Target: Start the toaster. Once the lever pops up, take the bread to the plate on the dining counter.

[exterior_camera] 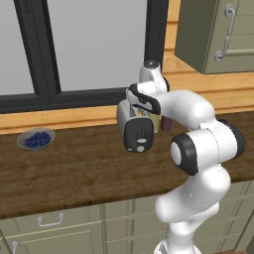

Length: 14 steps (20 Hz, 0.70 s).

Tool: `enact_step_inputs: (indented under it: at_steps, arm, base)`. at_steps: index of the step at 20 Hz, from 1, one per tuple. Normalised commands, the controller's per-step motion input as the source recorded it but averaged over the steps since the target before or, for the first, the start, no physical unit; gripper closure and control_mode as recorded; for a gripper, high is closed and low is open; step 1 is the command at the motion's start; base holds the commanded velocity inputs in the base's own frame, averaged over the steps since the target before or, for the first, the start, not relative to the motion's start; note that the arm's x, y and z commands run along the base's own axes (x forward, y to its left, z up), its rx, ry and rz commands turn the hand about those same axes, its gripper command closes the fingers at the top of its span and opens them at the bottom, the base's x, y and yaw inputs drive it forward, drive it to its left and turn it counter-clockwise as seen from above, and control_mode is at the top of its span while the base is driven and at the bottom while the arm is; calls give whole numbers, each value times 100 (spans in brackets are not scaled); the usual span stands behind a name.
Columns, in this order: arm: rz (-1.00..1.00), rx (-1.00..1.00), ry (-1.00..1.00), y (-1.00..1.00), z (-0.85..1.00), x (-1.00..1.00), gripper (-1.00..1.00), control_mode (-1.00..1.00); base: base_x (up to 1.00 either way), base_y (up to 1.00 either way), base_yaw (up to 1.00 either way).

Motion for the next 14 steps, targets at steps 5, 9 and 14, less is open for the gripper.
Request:
enact_step_inputs:
  at_steps: [5,9,14]
  arm:
    - [0,0,0,0,0,0,-100,-100]
    - [0,0,0,0,0,0,-100,-100]
    - [0,0,0,0,0,0,-100,-100]
  base:
    - [0,0,0]
    - [0,0,0]
    - [0,0,0]
